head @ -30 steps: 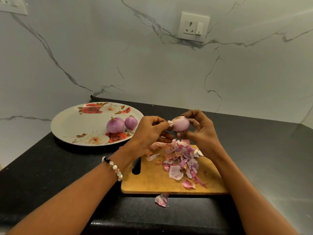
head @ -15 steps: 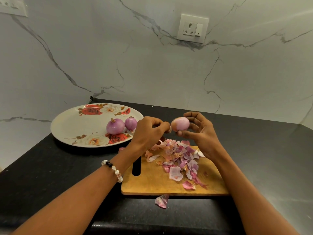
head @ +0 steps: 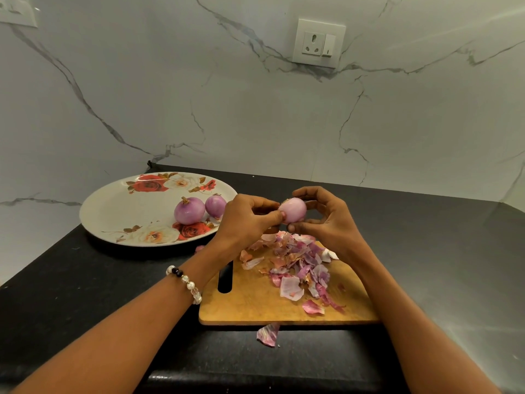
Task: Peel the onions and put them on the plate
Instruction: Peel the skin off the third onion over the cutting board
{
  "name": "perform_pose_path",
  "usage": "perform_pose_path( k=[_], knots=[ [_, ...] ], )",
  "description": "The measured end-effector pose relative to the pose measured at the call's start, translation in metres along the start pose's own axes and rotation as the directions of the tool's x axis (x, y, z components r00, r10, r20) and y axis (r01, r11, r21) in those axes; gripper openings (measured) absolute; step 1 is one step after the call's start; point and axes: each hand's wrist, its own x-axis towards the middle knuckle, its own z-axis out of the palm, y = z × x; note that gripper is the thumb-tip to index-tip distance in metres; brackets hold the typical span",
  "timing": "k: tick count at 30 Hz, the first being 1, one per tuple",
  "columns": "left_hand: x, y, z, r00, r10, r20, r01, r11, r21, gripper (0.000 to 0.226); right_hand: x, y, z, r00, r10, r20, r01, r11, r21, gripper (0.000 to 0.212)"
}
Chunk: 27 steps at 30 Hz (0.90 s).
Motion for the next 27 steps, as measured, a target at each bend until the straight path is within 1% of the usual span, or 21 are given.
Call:
perform_pose_path(
  k=[6, 10, 13, 15, 17, 20, 27],
  knots=[
    [-0.0004, -0.0009, -0.0006, 0.999, -0.033, -0.006, 0.032, 0.996, -0.082, 0.025, 0.0007, 0.0004, -0.001, 1.0, -0.009, -0.007, 0.009, 1.0, 0.001, 0.057],
    [0.0004, -0.0025, -0.0022, 0.996, -0.085, -0.024, 0.08, 0.985, -0.15, 0.023, 0.0007, -0.001, -0.0003, 1.0, -0.011, 0.001, 0.011, 1.0, 0.019, 0.058],
    [-0.0003, 0.0007, -0.0019, 0.991, -0.129, 0.044, 0.136, 0.951, -0.279, 0.023, 0.0008, -0.0005, -0.002, 1.0, -0.01, 0.0, 0.01, 1.0, 0.011, 0.057],
    [-0.0003, 0.0019, 0.0001, 0.982, -0.156, 0.106, 0.183, 0.922, -0.342, 0.032, 0.0007, -0.0007, -0.003, 1.0, -0.013, 0.003, 0.013, 1.0, 0.017, 0.057],
    [0.0, 0.0007, 0.0012, 0.978, -0.166, 0.129, 0.2, 0.922, -0.331, 0.036, 0.0002, -0.0022, -0.0027, 1.0, -0.014, 0.016, 0.014, 1.0, 0.02, 0.056],
    [0.0001, -0.0011, -0.0004, 0.978, -0.154, 0.14, 0.192, 0.927, -0.322, 0.033, -0.0006, -0.0057, -0.0015, 0.999, -0.009, 0.032, 0.008, 1.0, 0.022, 0.054],
    [-0.0005, -0.0016, -0.002, 0.987, -0.118, 0.113, 0.142, 0.959, -0.244, 0.03, -0.0005, -0.0064, -0.0029, 1.0, -0.008, 0.023, 0.007, 0.999, 0.037, 0.054]
  ],
)
